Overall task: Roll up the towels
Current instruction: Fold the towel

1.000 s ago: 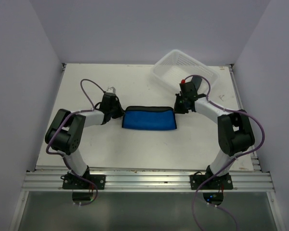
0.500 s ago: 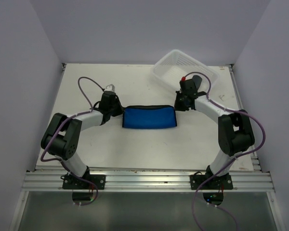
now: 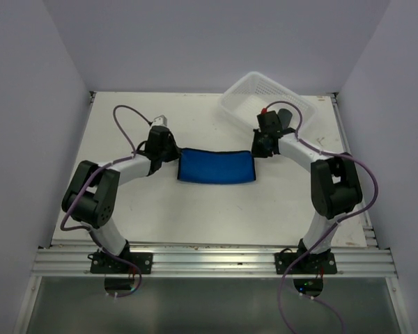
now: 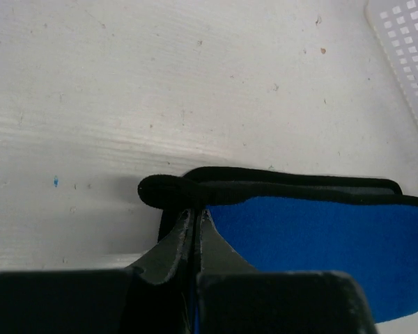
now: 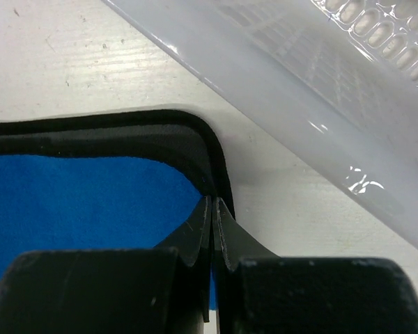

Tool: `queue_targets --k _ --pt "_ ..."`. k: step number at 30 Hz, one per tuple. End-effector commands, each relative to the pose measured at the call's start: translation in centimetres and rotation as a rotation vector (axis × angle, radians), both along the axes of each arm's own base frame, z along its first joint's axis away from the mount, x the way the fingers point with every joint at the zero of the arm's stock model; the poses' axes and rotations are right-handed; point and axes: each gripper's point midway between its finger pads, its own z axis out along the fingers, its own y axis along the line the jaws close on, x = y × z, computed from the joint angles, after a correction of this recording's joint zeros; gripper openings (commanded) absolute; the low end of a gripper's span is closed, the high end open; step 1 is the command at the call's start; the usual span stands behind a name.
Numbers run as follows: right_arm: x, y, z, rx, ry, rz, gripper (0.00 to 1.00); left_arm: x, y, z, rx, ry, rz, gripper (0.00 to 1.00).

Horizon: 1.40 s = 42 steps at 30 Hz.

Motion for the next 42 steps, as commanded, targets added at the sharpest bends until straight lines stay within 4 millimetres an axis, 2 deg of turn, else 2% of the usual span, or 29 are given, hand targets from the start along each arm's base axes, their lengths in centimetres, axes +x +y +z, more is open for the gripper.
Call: queue_targets --k 1,2,3,5,7,8,9,10,12,13,18,21,22,23,25,26,28,32,35,38,42 --pt "1.6 -0.2 0.8 -0.023 -0.037 -0.012 0.00 2.0 -0.3 0.8 0.014 -0.045 0.008 0.00" --pt "2.0 -0.1 1.0 -0.021 -0.042 -0.014 0.00 2.1 -0.3 0.7 0.014 -0.044 0.010 0.00" --pt "2.1 0.1 0.8 -0.022 -0.038 -0.010 0.00 2.1 -0.3 0.3 0.018 -0.035 0.009 0.04" --pt "2.3 0.1 0.5 -0.025 -0.032 -0.012 0.00 2.2 -0.3 0.0 0.024 -0.032 0.012 0.24" --pt "2.6 0.2 0.3 -0.024 -0.032 -0.013 0.00 2.2 -0.3 -0.2 0.028 -0.030 0.011 0.35" --pt "2.7 0.2 0.4 -0.020 -0.034 -0.013 0.02 2.2 -0.3 -0.1 0.027 -0.032 0.010 0.44" --pt "2.7 0.4 0.4 -0.011 -0.033 -0.007 0.07 2.3 -0.3 0.1 0.028 -0.037 0.009 0.46" --pt "2.7 0.5 0.6 -0.007 -0.035 -0.006 0.20 2.4 -0.3 0.4 0.026 -0.044 0.011 0.49" --pt "2.9 0.7 1.2 -0.003 -0.046 -0.002 0.33 2.4 -0.1 1.2 0.032 -0.057 0.017 0.54" --pt "2.9 0.6 1.6 -0.003 -0.051 -0.004 0.40 2.4 0.0 1.5 0.034 -0.061 0.019 0.54" --pt "2.1 -0.1 4.0 -0.012 -0.095 -0.007 0.45 1.7 1.2 4.0 0.060 -0.104 0.049 0.55" --pt "0.6 -0.4 3.4 -0.007 -0.078 -0.008 0.46 0.5 1.2 4.6 0.044 -0.109 0.035 0.55" --pt "0.1 -0.4 3.9 0.006 -0.085 -0.010 0.46 0.1 1.2 4.6 0.036 -0.108 0.027 0.55" --pt "-0.9 -0.7 2.9 0.007 -0.060 -0.012 0.46 -0.3 0.8 4.5 0.024 -0.105 0.009 0.54" --pt "-2.1 -0.5 2.6 0.030 -0.051 -0.005 0.45 -1.5 0.5 4.2 0.012 -0.102 -0.009 0.52" --pt "-3.2 -0.8 1.6 0.026 -0.022 -0.009 0.45 -2.1 -0.1 4.1 0.003 -0.098 -0.027 0.50" --pt "-4.6 -0.8 0.6 0.039 -0.003 -0.006 0.44 -3.2 -1.3 3.7 -0.010 -0.099 -0.069 0.47" --pt "-6.1 -1.0 -0.7 0.044 0.021 -0.006 0.43 -4.7 -3.3 2.3 -0.019 -0.080 -0.127 0.40" --pt "-6.9 -1.1 -1.3 0.026 0.036 -0.001 0.41 -5.4 -4.1 1.3 -0.008 -0.070 -0.140 0.36" --pt "-7.2 -1.3 -1.1 0.007 0.026 -0.004 0.37 -6.0 -3.6 0.2 0.014 -0.054 -0.122 0.33" --pt "-7.2 -0.5 0.3 0.006 -0.008 0.014 0.35 -6.8 -2.6 -2.0 0.055 -0.009 -0.095 0.32"
